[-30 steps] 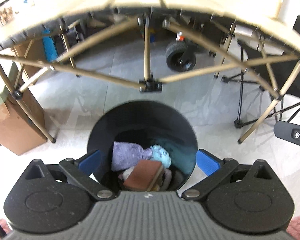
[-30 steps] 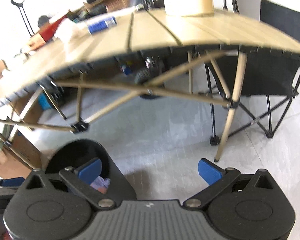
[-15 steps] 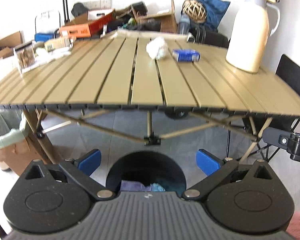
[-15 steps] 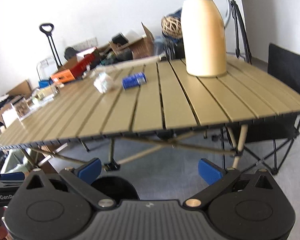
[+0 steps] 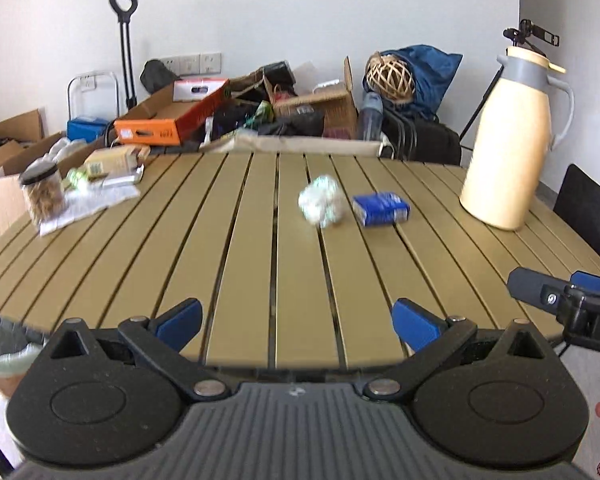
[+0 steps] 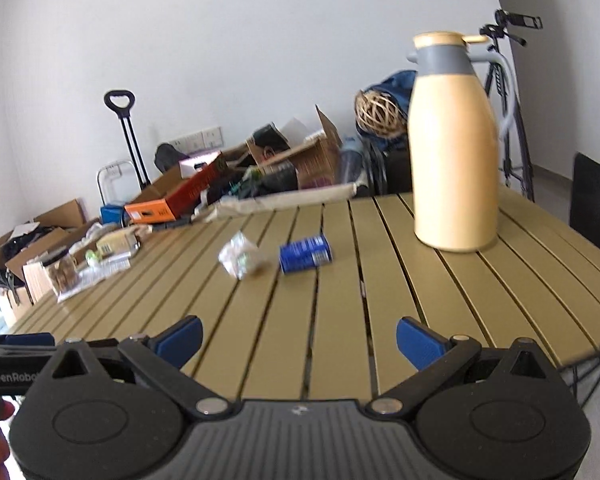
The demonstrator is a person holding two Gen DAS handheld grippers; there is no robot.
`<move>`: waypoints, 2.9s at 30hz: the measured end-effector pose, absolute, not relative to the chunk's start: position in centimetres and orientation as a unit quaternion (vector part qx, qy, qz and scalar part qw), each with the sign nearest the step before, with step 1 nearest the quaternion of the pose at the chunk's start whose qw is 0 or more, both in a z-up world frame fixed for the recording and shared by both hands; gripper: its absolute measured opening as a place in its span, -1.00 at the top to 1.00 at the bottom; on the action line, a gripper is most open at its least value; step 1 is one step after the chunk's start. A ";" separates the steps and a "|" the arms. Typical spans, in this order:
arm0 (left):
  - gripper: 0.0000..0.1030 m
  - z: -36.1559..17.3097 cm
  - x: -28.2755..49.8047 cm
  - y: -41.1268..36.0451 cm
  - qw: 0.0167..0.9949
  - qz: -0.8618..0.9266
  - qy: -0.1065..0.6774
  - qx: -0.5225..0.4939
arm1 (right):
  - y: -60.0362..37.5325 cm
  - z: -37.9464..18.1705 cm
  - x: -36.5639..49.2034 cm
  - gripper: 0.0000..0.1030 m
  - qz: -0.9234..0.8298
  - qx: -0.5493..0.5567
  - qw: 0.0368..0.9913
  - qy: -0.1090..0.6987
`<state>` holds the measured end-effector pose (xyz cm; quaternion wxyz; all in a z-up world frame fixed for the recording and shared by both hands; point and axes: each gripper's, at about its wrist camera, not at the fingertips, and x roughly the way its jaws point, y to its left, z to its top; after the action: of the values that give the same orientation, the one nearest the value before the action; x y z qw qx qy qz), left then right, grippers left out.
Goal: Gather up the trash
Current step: 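Raise both open tools from the bin back toward the table, then reach the left tool to the clear plastic bag and grasp it, then grasp the blue tissue pack with the right tool while the left tool holds the bag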
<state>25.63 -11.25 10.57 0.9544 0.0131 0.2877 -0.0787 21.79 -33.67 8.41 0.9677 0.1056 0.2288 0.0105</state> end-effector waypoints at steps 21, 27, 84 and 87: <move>-1.00 7.5 45.0 -16.0 0.950 -0.079 0.303 0.009 | -36.3 5.5 37.7 -1.00 -0.029 0.089 0.965 0.246; -1.00 5.4 48.8 -17.2 0.946 -0.064 0.318 0.007 | -37.6 4.9 40.5 -1.00 -0.047 0.102 0.962 0.249; 0.07 6.4 49.7 -8.0 0.954 -0.041 0.297 -0.004 | -31.2 0.7 53.4 -0.98 -0.029 -0.007 0.935 0.353; 0.08 6.3 49.7 -8.0 0.954 -0.042 0.297 -0.004 | -31.2 0.5 53.6 -0.87 -0.029 -0.008 0.934 0.355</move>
<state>49.65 -8.02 6.33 0.9538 -0.0040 0.2975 -0.0416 53.58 -31.23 0.51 0.9343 -0.0078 0.3553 -0.0290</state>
